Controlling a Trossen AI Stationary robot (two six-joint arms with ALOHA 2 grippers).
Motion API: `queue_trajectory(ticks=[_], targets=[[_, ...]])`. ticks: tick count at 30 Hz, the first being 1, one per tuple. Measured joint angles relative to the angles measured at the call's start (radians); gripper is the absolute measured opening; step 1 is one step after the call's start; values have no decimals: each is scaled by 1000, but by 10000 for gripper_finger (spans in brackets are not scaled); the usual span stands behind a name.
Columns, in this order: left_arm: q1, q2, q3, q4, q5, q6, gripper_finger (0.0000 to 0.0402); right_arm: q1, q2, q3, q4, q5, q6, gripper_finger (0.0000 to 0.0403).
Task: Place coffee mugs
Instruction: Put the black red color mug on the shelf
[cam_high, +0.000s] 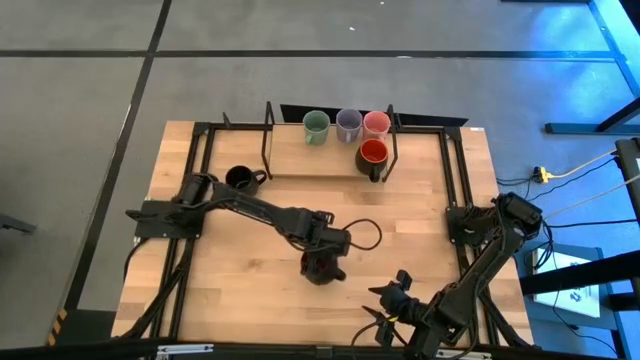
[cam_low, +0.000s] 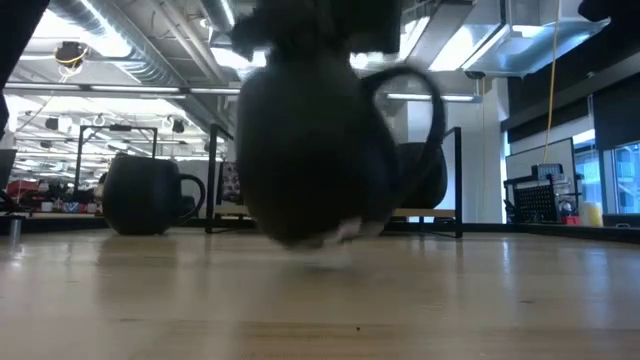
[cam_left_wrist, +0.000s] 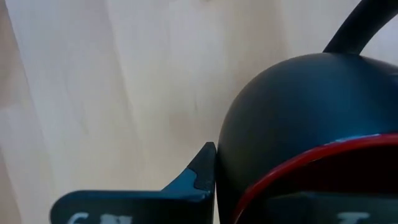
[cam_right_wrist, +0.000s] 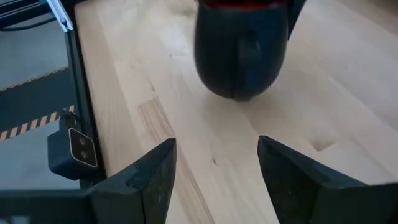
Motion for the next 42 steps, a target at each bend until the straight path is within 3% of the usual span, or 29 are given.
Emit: queue_trajectory(ticks=[5, 16, 22, 35, 42], targets=[[1, 22, -1, 0, -3, -57, 23, 0, 0, 0, -4, 10, 0, 211], [-15, 25, 0, 36, 20, -62, 91, 0, 0, 0, -4, -6, 0, 211], [-23, 19, 2, 31, 11, -58, 106, 0, 0, 0, -22, -13, -1, 211], [-35, 19, 171, -71, 19, -42, 107, 0, 0, 0, -19, -17, -1, 211], [-55, 18, 296, -161, 20, -65, 107, 1, 0, 0, 6, -99, -1, 211]])
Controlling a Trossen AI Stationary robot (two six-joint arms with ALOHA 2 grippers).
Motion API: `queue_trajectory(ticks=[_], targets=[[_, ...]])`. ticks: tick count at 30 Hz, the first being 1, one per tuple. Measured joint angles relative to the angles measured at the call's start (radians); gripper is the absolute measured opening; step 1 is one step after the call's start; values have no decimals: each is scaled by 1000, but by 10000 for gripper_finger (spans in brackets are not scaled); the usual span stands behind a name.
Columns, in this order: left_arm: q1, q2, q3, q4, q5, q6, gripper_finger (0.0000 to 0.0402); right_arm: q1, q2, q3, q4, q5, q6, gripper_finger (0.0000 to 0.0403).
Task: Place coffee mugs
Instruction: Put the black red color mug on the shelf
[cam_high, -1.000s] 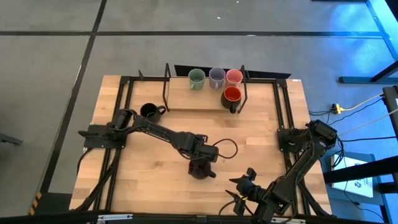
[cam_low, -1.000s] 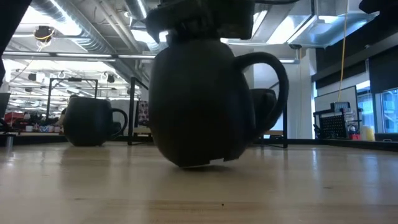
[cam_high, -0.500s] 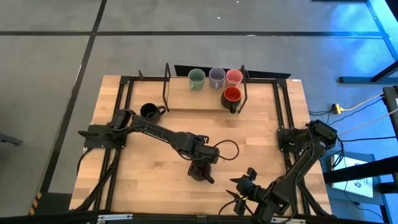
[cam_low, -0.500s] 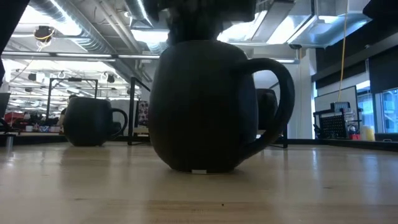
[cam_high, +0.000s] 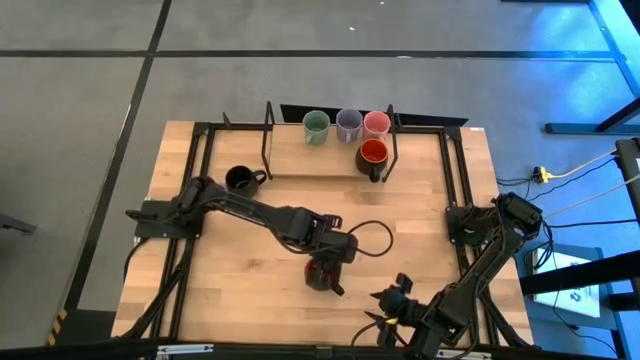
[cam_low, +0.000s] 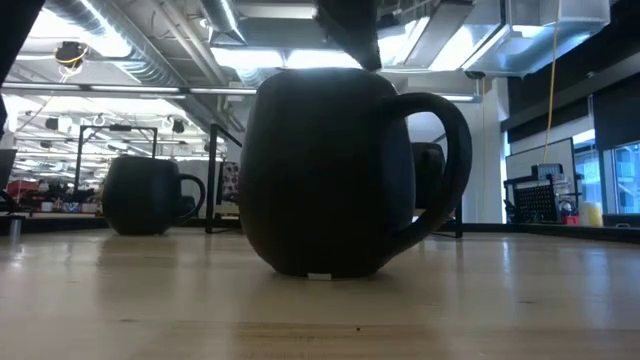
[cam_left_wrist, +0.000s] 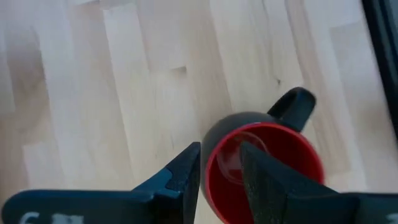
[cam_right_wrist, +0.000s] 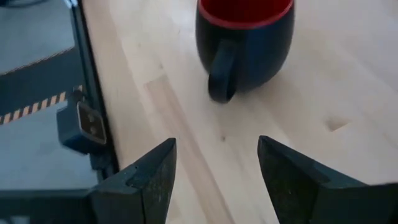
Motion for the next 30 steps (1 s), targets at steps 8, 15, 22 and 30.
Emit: queue_trajectory(ticks=[8, 15, 22, 30], targets=[[-92, -48, 30, -173, -30, -90, 107, 0, 0, 0, 30, -48, -3, 211], [-192, -159, 27, -209, -151, -180, 107, -1, -1, 0, 52, -37, -26, 211], [-278, -358, -182, -91, -321, -249, 107, -26, -2, 0, 82, -10, -25, 211], [-348, -710, -637, 92, -323, -420, 107, -142, -2, 6, 110, -69, -75, 211]])
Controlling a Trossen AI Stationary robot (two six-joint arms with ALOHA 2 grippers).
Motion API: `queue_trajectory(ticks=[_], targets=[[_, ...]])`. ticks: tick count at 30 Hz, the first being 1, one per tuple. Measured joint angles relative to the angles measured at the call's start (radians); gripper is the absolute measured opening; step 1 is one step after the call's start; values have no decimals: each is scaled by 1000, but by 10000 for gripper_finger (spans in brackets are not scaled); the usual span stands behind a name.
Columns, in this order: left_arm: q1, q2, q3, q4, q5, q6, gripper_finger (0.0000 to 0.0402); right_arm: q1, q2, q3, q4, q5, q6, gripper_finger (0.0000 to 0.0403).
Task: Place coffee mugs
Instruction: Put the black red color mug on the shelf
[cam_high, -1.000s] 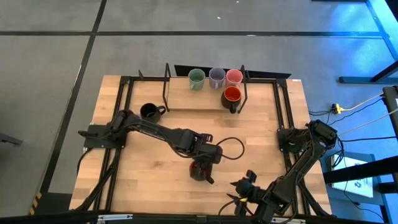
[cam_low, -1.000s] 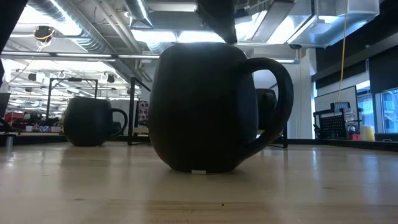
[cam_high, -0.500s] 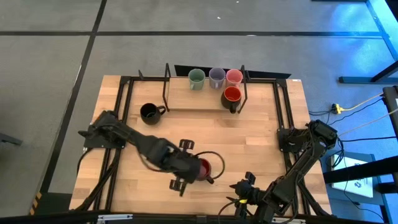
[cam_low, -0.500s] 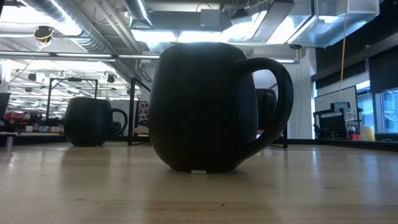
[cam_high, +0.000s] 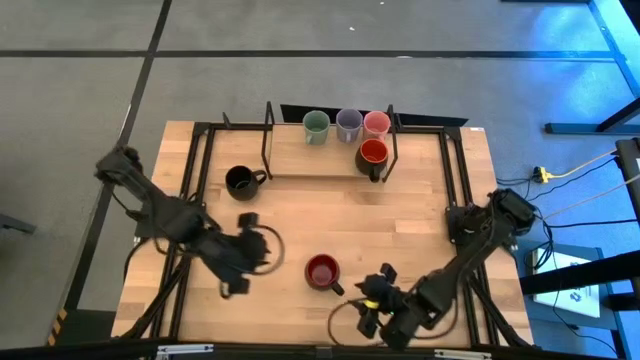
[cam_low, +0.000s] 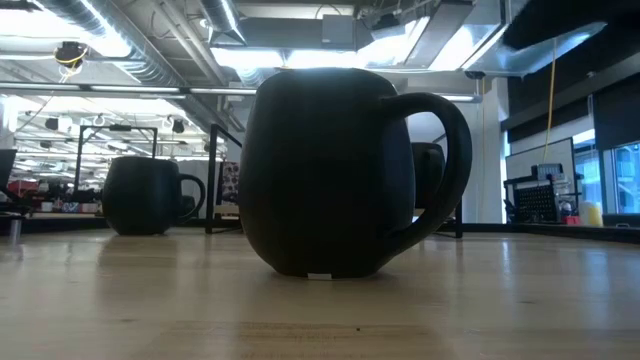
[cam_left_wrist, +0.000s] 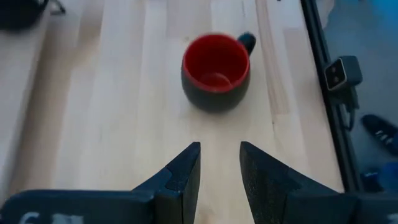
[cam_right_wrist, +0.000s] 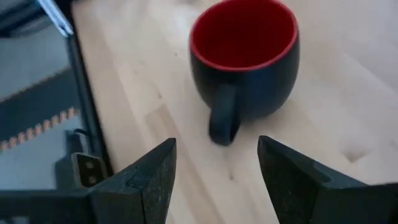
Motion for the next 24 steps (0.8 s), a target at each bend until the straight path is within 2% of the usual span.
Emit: queue_trajectory(ticks=[5, 10, 17, 24], targets=[[-45, -193, -193, 66, 0, -107, 107, -81, 0, 53, -24, -45, -64, 211], [-66, -313, -283, 101, -5, -102, 107, -144, 0, 100, -89, -89, -83, 211], [-69, -371, -344, 127, -36, -36, 107, -163, 0, 104, -109, -109, -83, 211], [-69, -371, -372, 129, -35, -30, 107, -147, 0, 46, -79, -8, -58, 211]])
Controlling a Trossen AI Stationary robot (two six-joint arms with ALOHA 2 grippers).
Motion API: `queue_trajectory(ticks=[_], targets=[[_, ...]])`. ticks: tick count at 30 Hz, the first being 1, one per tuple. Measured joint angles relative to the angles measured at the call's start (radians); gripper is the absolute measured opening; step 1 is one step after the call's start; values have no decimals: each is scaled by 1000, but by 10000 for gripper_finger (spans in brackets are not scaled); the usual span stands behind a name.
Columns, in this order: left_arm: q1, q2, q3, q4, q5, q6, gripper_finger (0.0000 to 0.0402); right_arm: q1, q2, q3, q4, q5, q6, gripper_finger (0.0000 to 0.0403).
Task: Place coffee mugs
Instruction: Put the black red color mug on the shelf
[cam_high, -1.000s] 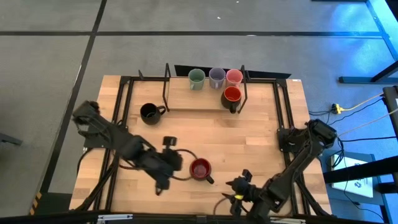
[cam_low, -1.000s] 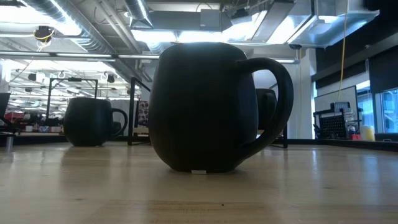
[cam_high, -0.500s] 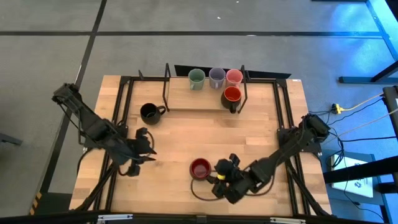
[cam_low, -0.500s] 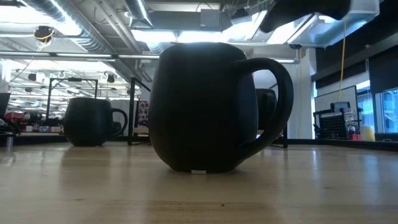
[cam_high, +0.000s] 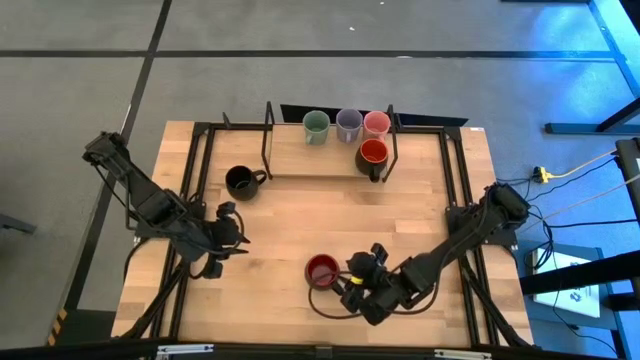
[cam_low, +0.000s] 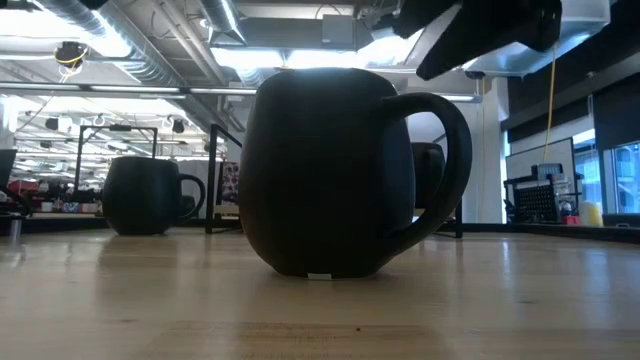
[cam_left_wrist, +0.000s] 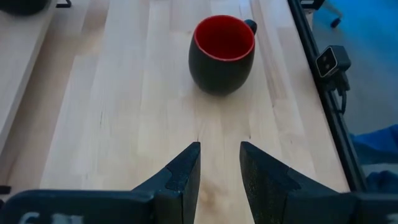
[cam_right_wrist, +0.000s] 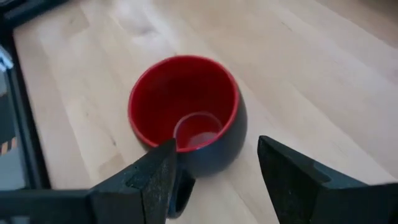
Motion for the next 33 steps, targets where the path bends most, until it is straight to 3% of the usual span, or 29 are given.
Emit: queue_trajectory(ticks=[11, 23, 27, 33], targets=[[0, 0, -2, 0, 1, -5, 107, 83, 56, -83, 258, 13, 11, 211], [27, 0, -2, -1, 40, 1, 107, 78, 209, -65, 287, 132, 71, 208], [43, 1, -2, -1, 71, 1, 107, 71, 212, -64, 282, 111, 81, 176], [59, 1, -2, -2, 89, 11, 107, 71, 212, -64, 279, 118, 81, 80]])
